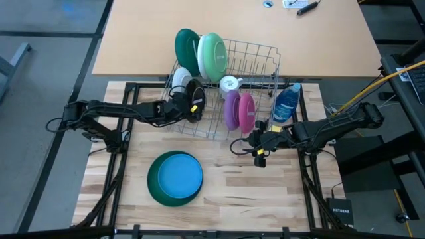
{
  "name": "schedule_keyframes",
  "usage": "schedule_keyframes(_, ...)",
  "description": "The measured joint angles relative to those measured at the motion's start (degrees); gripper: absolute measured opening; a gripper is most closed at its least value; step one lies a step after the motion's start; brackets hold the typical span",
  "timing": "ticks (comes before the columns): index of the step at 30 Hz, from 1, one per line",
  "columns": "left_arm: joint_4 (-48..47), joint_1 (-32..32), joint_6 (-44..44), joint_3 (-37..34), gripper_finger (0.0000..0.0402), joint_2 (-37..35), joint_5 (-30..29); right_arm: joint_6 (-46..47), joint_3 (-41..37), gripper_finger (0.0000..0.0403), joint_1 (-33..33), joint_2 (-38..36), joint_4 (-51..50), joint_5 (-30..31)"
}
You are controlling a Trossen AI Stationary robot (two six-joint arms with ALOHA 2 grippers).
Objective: Sort dishes
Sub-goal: Put the brown plate in the dish rack
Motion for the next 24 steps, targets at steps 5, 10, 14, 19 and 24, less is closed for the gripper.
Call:
schedule_keyframes(5,-0.07,-0.02,0.1,0.0,0.01,0.0,1.13,0.0,0.0,0.0186,0.0,0.0,-0.02,0.0)
schedule_keyframes(10,-0.41,-0.2,0.23,0.0,0.0128,-0.6,1.85,0.0,0.0,0.0186,0.0,0.0,-0.02,0.0)
schedule_keyframes(14,-1.02,-0.21,0.4,0.0,0.0143,-2.19,3.17,0.0,0.0,0.0186,0.0,0.0,-0.08,0.0)
schedule_keyframes(19,-0.83,-0.15,5.69,0.0,0.0153,-5.43,3.4,-0.02,0.0,0.0186,0.0,0.0,-0.17,-0.01)
schedule_keyframes(24,-0.76,0.85,9.86,0.0,0.0155,-7.84,3.4,0.0,0.0,0.0186,0.0,0.0,-0.18,-0.02)
